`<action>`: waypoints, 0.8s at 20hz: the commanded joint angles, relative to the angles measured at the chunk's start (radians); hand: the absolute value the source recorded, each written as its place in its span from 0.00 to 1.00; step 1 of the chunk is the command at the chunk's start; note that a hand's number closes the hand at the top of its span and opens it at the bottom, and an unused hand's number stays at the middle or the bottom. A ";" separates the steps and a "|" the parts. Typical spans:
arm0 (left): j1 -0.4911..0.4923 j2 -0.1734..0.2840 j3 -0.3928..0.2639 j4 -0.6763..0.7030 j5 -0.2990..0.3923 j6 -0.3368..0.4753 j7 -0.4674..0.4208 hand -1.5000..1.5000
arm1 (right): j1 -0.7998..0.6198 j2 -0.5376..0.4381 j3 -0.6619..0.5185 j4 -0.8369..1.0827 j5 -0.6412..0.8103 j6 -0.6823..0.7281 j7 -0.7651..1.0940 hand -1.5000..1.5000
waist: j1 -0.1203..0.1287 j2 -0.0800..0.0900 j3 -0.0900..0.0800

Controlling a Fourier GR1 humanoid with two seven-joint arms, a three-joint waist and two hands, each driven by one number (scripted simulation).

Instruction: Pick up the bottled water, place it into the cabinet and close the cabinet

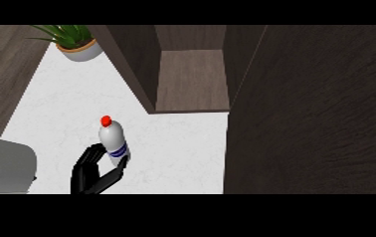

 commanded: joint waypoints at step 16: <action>-0.150 -0.006 -0.203 0.133 -0.229 -0.060 -0.140 1.00 | 0.055 -0.041 0.044 -0.161 0.014 -0.041 0.043 0.00 | 0.010 0.005 -0.012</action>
